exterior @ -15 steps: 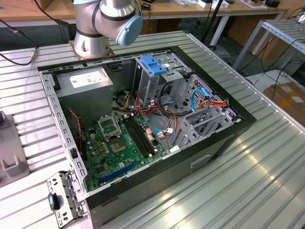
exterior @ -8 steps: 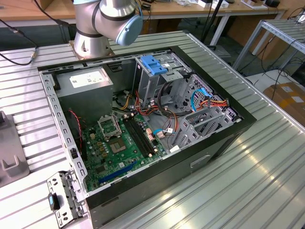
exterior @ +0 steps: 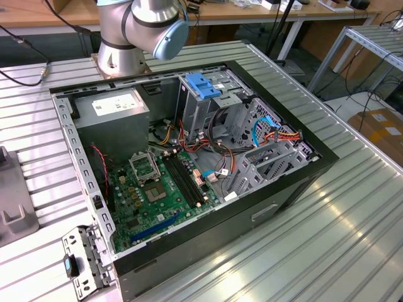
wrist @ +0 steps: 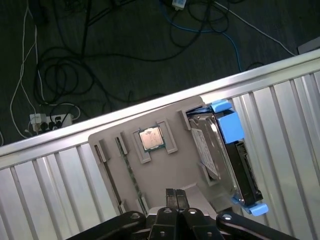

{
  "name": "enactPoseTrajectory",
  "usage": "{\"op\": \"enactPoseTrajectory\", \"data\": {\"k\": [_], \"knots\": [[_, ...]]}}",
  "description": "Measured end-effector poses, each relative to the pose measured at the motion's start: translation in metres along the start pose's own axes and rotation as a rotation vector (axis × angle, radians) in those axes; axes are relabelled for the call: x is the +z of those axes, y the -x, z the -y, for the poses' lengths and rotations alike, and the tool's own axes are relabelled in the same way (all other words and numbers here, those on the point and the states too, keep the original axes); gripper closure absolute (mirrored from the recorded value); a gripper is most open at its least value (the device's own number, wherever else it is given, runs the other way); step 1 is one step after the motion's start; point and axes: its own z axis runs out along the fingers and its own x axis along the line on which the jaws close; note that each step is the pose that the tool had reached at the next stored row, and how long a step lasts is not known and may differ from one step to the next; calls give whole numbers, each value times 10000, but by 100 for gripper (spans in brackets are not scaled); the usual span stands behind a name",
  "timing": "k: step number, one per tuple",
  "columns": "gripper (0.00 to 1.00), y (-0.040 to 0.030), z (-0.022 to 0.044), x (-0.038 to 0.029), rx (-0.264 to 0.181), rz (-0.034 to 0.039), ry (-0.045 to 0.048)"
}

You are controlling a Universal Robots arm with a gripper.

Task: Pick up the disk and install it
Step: 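Pick up the disk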

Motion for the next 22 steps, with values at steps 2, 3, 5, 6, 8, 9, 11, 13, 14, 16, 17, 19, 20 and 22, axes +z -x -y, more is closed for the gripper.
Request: {"op": "enactPoseTrajectory", "data": {"k": [2,3,5,6,8,9,11,13,14,16,17,19,20,22], "knots": [[90,0,0,0,-108,1,3],[90,0,0,0,-166,1,5],[90,0,0,0,-259,2,7],[90,0,0,0,-314,3,8],[90,0,0,0,-413,3,11],[90,0,0,0,-455,4,13],[90,0,0,0,-527,4,15],[90,0,0,0,-610,5,17],[90,0,0,0,-640,5,18],[90,0,0,0,-717,6,20],[90,0,0,0,-760,6,22],[90,0,0,0,-830,7,23],[90,0,0,-1,-864,6,25],[90,0,0,0,-945,7,27]]}}
